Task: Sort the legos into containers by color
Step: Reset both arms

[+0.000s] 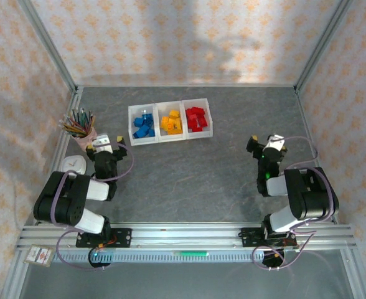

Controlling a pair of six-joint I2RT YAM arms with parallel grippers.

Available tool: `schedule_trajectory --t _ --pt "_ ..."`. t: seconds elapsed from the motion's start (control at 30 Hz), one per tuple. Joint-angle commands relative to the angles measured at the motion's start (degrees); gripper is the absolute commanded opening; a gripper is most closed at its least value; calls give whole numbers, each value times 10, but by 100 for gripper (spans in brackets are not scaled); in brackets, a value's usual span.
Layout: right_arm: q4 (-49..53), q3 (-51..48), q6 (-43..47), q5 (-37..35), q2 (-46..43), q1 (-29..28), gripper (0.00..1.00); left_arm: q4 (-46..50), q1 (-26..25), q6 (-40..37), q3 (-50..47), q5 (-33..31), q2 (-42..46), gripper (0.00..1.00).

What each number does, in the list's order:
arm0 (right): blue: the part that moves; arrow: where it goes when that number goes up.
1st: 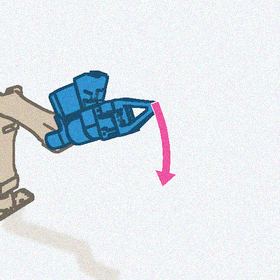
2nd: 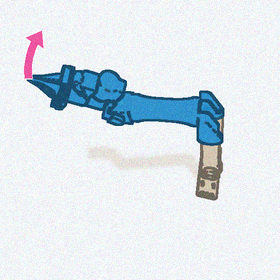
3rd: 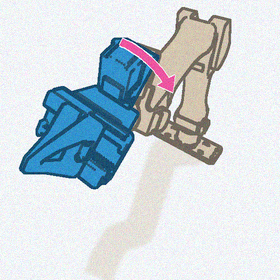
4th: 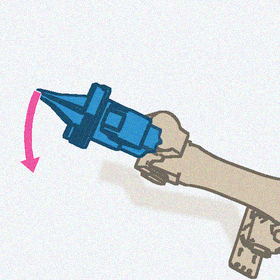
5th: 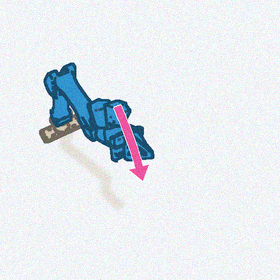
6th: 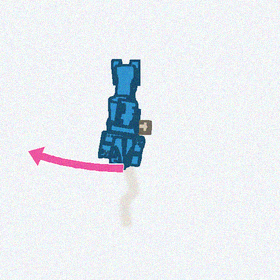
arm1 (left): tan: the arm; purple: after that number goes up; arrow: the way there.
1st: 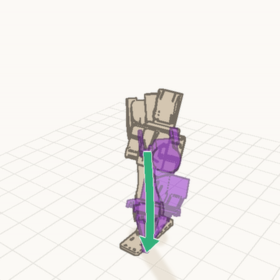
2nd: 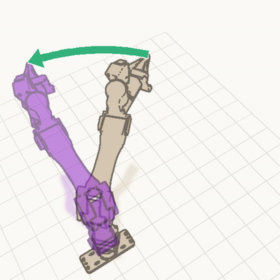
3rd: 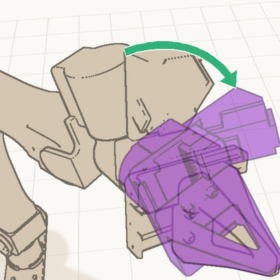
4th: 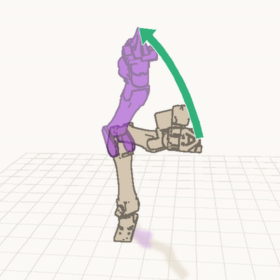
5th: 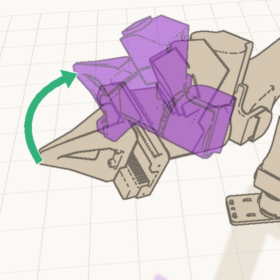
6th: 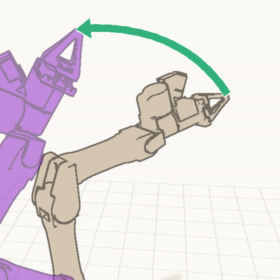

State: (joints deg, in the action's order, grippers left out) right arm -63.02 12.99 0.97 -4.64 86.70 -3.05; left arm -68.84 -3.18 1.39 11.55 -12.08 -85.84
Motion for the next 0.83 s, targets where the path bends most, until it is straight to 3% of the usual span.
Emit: schedule_trajectory --t 0.0,0.1,0.8 --pt "-73 7 12 48 9 10 100 -110 10 -17 -12 44 -26 100" --pt "-74 5 13 48 7 11 100 -52 24 5 11 47 -16 100" --pt "-67 6 16 51 4 10 100 -74 25 5 5 43 -21 100"
